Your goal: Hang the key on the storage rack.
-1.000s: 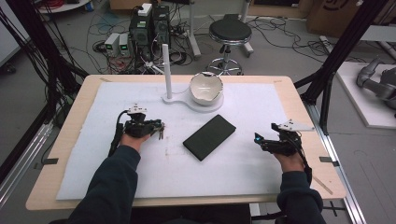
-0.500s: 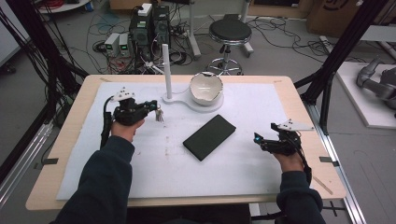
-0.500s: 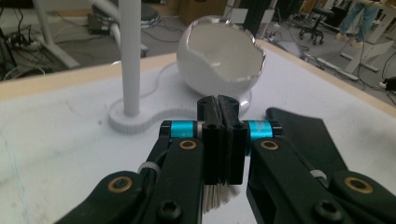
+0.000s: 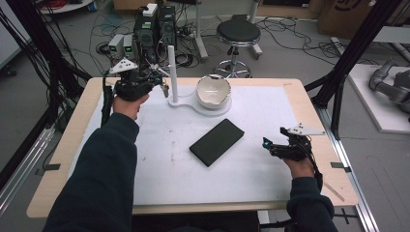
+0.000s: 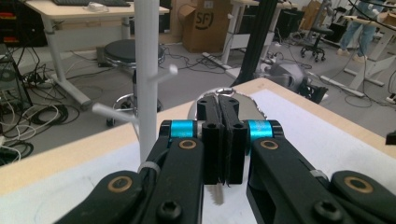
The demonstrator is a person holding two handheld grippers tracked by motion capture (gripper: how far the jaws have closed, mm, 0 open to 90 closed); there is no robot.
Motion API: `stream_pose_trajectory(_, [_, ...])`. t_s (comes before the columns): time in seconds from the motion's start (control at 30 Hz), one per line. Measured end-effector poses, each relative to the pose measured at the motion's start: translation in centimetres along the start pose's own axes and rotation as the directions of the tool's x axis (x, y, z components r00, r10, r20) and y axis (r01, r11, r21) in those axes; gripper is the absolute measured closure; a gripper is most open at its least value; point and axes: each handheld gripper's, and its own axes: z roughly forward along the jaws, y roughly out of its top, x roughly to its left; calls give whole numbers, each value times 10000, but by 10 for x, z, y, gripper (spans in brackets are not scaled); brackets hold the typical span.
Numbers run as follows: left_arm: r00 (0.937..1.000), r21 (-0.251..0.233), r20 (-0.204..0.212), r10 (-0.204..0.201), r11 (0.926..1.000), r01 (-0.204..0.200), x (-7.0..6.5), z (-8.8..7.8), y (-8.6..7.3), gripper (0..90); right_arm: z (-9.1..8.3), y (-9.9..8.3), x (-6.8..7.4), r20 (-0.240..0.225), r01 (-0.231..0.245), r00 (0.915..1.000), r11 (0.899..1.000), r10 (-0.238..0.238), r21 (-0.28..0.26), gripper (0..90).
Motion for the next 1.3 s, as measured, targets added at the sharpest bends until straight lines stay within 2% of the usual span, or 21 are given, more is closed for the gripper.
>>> stream_pose_trajectory(0.2, [9998,188,-158,-102,9998,105,8,25,15,881,0,0,-1,4,-3,10000,10000,3,-76,168])
stream_pose_trajectory(0.43, [9987,94,-382,-325,9994,329,16,40,24,881,0,0,-2,-28,-66,10000,9999,66,-101,168])
stream_pose_trajectory(0.63, [9976,201,-516,-463,9987,473,21,47,21,881,0,-1,-2,-79,-105,9999,9999,105,-49,168])
stream_pose_trajectory(0.8, [9953,30,-599,-763,9971,767,26,48,20,881,0,-1,-1,-95,-24,10000,10000,23,-55,169])
stream_pose_trajectory(1.03, [9918,334,-983,-817,9958,853,30,53,15,877,1,-1,-1,-106,-14,9999,10000,14,-45,168])
stream_pose_trajectory(1.1, [9871,206,-1418,-742,9967,779,29,52,12,845,1,-1,-1,-111,-15,9999,10000,14,-41,169])
stream_pose_trajectory(1.13, [9837,214,-1632,-760,9965,806,30,51,11,744,1,-1,-1,-121,-9,9999,10000,8,-51,169])
stream_pose_trajectory(1.17, [9817,228,-1764,-710,9968,762,30,50,8,701,1,-1,-1,-129,-2,9999,10000,2,-44,168])
stream_pose_trajectory(1.2, [9821,140,-1737,-731,9970,766,30,48,5,656,0,-1,-1,-124,13,9999,10000,-13,-29,169])
stream_pose_trajectory(1.27, [9819,14,-1745,-732,9972,746,31,43,-2,635,0,-1,0,-143,4,9999,10000,-5,-32,168])
stream_pose_trajectory(1.3, [9811,-35,-1771,-778,9969,784,31,41,-6,587,1,-1,0,-138,14,9999,10000,-15,-48,168])
